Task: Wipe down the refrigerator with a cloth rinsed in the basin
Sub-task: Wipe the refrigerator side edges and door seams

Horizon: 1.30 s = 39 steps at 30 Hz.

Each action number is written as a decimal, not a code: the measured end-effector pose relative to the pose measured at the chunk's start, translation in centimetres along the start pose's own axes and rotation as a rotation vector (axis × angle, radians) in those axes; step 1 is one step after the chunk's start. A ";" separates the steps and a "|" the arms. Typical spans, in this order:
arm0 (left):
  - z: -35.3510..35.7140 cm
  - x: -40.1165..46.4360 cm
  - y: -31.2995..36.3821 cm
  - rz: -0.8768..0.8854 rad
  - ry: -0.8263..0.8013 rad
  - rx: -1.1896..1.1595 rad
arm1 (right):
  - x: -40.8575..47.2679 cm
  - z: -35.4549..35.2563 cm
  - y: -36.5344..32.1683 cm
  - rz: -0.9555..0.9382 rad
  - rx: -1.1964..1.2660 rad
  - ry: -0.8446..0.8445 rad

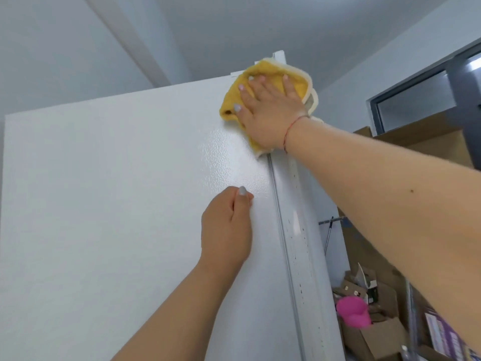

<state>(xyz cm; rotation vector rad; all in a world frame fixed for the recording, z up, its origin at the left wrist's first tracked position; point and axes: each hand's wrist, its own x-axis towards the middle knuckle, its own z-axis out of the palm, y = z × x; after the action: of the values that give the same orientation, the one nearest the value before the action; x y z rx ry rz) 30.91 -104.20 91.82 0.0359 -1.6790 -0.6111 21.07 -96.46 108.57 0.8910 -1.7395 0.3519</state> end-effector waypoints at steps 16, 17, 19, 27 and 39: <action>0.9 -0.2 1.3 -0.010 0.011 0.008 | -7.6 2.5 -0.8 0.048 -0.125 0.085; 0.9 -0.4 1.2 -0.019 0.027 -0.004 | -8.7 2.9 -1.0 0.061 -0.118 0.093; 1.0 -0.8 1.0 -0.040 0.055 -0.035 | -11.0 3.9 -1.2 0.070 -0.102 0.095; 1.7 -2.4 1.1 -0.132 0.010 -0.044 | -9.7 2.5 0.2 0.013 -0.073 0.087; 1.3 -4.2 0.3 -0.185 0.010 -0.055 | -12.3 4.3 -0.2 -0.021 -0.089 0.095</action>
<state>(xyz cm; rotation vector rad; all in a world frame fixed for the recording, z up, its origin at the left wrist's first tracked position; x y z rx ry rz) 30.67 -101.99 88.01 0.1558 -1.6599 -0.7946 19.72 -94.45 95.78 0.8154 -1.6450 0.2963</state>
